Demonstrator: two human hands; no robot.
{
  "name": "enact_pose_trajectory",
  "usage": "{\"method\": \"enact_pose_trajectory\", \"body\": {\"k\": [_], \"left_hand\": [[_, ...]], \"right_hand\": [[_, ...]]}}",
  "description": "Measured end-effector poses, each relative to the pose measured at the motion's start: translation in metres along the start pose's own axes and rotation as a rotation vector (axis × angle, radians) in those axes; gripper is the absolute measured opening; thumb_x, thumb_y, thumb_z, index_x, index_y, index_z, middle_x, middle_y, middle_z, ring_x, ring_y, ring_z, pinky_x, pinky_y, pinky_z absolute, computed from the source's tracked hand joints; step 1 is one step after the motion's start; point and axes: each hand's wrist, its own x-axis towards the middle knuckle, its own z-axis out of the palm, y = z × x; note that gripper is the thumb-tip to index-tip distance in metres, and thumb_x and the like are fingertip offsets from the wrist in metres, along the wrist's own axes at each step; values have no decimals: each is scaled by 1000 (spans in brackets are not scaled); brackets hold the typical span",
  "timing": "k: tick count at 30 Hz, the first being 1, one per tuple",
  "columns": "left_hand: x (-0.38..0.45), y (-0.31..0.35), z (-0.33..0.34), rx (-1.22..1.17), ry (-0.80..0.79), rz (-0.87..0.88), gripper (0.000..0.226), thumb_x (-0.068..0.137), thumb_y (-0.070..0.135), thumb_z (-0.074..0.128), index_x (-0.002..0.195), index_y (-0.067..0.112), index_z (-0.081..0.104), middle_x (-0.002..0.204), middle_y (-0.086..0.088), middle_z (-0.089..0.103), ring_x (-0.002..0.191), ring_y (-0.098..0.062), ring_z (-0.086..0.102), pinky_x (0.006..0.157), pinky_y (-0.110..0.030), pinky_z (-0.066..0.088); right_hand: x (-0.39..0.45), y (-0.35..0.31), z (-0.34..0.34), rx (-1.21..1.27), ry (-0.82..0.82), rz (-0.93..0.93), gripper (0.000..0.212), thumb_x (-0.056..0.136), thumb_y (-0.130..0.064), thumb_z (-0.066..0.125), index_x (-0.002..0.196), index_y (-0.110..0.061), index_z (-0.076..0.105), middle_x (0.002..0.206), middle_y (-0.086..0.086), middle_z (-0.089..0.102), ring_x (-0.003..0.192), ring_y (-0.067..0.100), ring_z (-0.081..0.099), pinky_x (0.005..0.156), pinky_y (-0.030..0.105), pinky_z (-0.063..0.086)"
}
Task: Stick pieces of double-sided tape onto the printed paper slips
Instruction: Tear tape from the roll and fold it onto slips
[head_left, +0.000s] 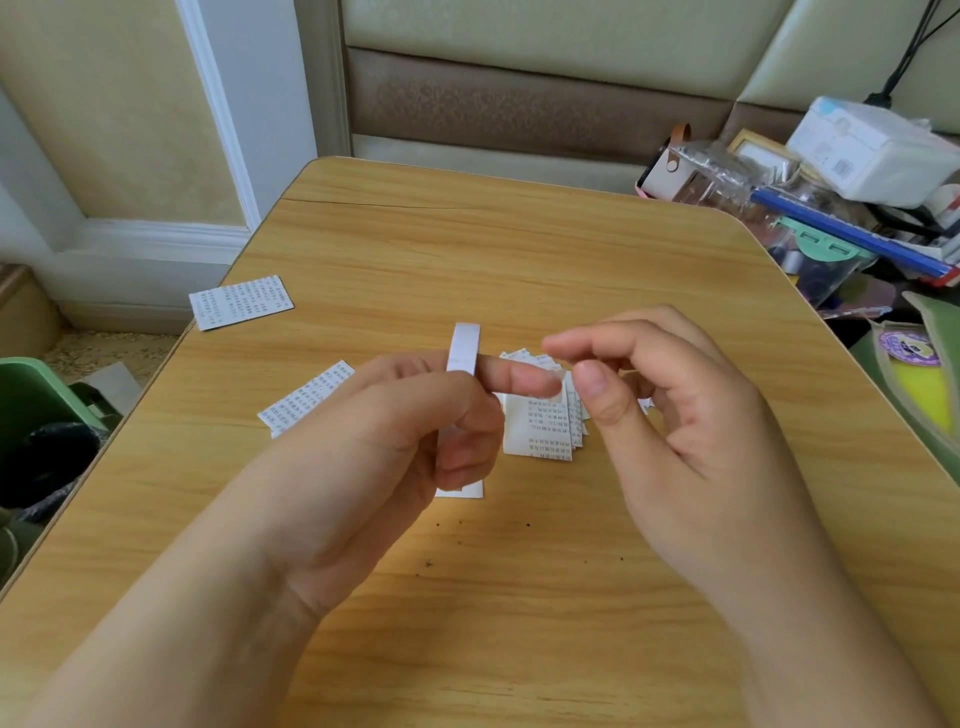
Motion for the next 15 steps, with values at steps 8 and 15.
{"method": "enact_pose_trajectory", "body": {"k": [8,15], "left_hand": [[-1,2,4,82,29,-26,27,63,8,51,74,10,75,47,6,35,44,-10,29,42,-16,28],[0,2,4,94,53,-44,27,62,9,51,74,8,75,48,3,33,44,-11,29,42,-17,28]], "right_hand": [[-2,-1,-3,-23,-50,-26,9,92,-19,57,90,-18,66,88,-18,59,81,-2,55,74,8,38],[-2,1,-2,-15,-59,-7,7,88,-26,60,87,-21,66,88,-18,58,83,4,55,74,9,37]]}}
